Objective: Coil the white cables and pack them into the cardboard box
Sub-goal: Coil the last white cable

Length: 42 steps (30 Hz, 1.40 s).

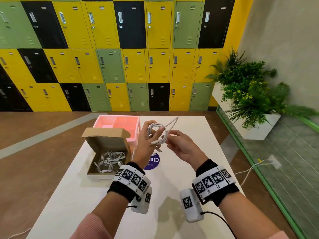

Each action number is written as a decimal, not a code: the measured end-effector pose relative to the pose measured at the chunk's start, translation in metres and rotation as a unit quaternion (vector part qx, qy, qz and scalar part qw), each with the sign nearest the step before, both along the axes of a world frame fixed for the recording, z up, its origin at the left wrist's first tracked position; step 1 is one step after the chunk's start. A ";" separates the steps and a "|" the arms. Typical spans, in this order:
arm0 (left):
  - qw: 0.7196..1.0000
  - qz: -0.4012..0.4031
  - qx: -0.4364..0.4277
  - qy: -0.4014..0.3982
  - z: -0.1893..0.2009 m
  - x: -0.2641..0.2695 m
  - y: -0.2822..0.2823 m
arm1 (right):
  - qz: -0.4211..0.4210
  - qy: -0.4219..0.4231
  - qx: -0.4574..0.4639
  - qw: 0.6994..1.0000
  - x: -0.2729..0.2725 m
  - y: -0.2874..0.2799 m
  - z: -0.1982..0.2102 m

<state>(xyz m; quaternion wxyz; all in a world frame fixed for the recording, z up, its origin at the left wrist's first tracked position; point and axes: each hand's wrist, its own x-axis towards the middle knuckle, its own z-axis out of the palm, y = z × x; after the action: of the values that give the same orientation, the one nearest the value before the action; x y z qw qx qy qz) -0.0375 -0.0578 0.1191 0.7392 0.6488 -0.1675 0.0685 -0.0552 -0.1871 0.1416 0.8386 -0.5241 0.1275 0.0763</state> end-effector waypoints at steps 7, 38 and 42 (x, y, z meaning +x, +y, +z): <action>0.996 0.066 0.025 -0.054 0.000 -0.001 -0.003 | 0.099 -0.029 -0.075 0.992 -0.005 -0.003 0.004; 0.906 0.224 0.350 -0.077 -0.016 0.018 0.023 | 0.288 -0.068 -0.392 0.871 -0.003 -0.033 0.016; 0.919 0.244 0.306 -0.049 -0.019 0.016 0.026 | 0.309 -0.125 -0.482 0.810 -0.001 -0.039 0.021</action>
<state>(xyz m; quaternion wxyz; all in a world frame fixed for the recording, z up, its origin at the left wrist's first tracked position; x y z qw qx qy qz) -0.0213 -0.0317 0.1003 0.4556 0.8601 -0.0530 0.2232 -0.0567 -0.2258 0.1626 0.4190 -0.8779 -0.1269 0.1941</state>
